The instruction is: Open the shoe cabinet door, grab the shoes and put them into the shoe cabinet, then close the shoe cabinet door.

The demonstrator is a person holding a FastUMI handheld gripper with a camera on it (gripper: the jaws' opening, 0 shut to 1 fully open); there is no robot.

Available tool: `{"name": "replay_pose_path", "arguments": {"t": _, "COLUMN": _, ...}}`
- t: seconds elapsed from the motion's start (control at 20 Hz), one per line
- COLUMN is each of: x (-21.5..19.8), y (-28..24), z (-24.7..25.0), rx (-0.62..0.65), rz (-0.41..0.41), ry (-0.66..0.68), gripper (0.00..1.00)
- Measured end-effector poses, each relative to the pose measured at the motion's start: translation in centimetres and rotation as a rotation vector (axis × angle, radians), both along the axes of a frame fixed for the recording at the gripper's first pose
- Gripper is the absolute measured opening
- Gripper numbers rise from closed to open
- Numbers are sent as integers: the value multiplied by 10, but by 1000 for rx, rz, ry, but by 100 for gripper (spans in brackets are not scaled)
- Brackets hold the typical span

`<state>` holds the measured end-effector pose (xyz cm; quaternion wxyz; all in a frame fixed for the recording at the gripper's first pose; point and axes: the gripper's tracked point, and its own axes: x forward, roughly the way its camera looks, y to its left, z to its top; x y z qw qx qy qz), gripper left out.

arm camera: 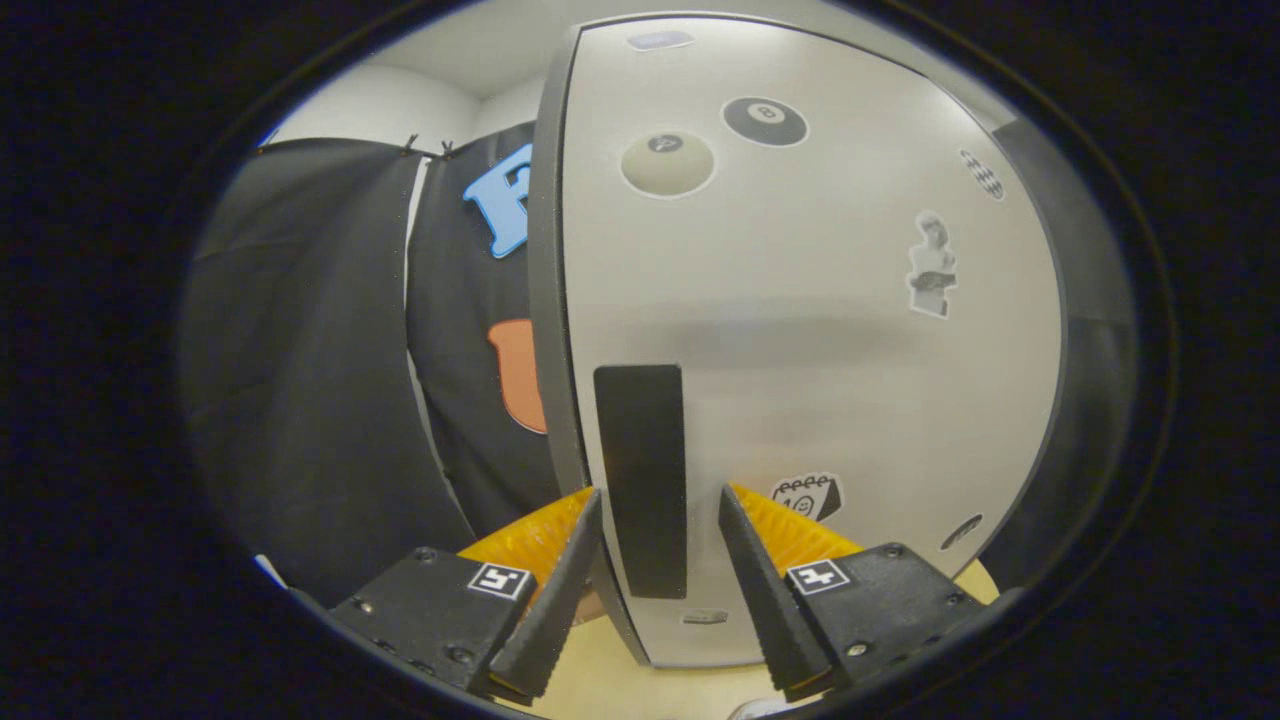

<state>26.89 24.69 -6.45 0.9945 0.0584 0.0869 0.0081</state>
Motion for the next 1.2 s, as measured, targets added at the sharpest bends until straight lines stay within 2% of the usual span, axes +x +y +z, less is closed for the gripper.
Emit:
{"name": "replay_pose_path", "arguments": {"t": 0.05, "x": 1, "y": -1, "z": -1, "rx": -3, "rz": -2, "ry": 6, "gripper": 79}}
{"name": "replay_pose_path", "arguments": {"t": 0.15, "x": 1, "y": 4, "z": -7, "rx": 17, "rz": 16, "ry": 28, "gripper": 64}}
{"name": "replay_pose_path", "arguments": {"t": 0.25, "x": 2, "y": 6, "z": -11, "rx": 21, "rz": 21, "ry": 35, "gripper": 46}}
{"name": "replay_pose_path", "arguments": {"t": 0.4, "x": 1, "y": 4, "z": -12, "rx": 1, "rz": 20, "ry": 43, "gripper": 37}}
{"name": "replay_pose_path", "arguments": {"t": 0.75, "x": -14, "y": 4, "z": -13, "rx": 2, "rz": 67, "ry": 47, "gripper": 27}}
{"name": "replay_pose_path", "arguments": {"t": 1.2, "x": -89, "y": -8, "z": -12, "rx": 9, "rz": 161, "ry": 38, "gripper": 23}}
